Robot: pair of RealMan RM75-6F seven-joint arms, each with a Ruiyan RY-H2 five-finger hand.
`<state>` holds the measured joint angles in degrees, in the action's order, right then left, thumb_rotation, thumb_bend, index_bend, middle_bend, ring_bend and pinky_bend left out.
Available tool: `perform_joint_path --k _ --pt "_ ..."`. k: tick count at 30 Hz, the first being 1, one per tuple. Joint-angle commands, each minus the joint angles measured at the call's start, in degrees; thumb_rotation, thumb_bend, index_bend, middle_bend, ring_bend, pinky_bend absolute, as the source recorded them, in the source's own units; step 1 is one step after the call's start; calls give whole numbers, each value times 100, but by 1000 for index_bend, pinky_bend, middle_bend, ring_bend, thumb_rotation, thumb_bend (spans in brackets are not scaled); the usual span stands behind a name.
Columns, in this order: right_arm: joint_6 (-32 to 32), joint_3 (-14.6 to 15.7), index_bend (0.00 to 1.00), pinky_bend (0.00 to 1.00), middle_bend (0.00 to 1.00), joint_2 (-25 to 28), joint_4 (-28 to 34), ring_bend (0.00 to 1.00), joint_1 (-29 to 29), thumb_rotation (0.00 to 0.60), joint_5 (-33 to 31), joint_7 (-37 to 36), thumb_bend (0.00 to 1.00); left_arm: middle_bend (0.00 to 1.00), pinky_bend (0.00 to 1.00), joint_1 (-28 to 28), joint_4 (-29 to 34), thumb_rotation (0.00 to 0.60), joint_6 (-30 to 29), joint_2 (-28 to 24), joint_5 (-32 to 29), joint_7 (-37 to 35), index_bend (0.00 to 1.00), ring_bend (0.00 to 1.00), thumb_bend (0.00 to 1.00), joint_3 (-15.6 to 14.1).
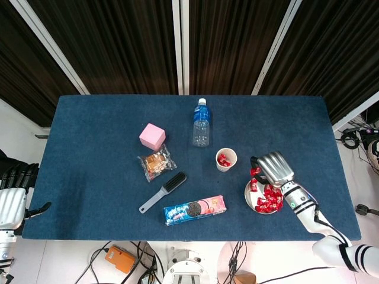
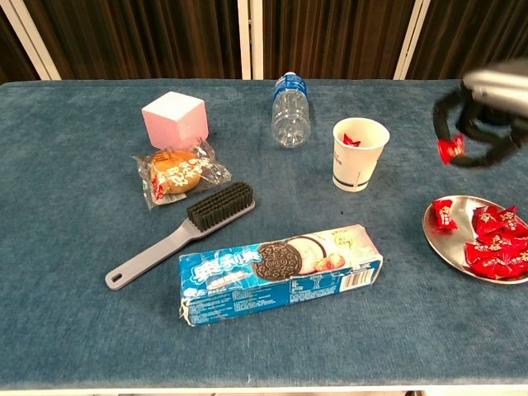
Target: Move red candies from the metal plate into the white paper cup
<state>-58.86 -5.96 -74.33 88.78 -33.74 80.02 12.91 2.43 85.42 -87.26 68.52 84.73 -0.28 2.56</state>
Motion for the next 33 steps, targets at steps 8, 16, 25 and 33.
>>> perform_joint_path --k 8,16,25,33 --pt "817 -779 668 1000 906 -616 -364 1000 -965 600 -911 211 565 96 0 31 23 600 66 -3 -54 22 72 0 0 26" --pt "1084 -690 619 1000 906 -950 -568 1000 -1260 600 -1116 401 565 96 0 46 49 600 67 -23 -39 54 72 0 0 32" --pt "977 -497 486 1000 906 -906 -505 1000 -1205 600 -1189 570 555 96 0 61 2 600 89 8 -38 27 72 0 0 31" --pt "235 -218 474 1000 906 -378 62 1000 -678 600 -757 353 512 96 0 84 -3 600 89 19 3 20 72 0 0 28"
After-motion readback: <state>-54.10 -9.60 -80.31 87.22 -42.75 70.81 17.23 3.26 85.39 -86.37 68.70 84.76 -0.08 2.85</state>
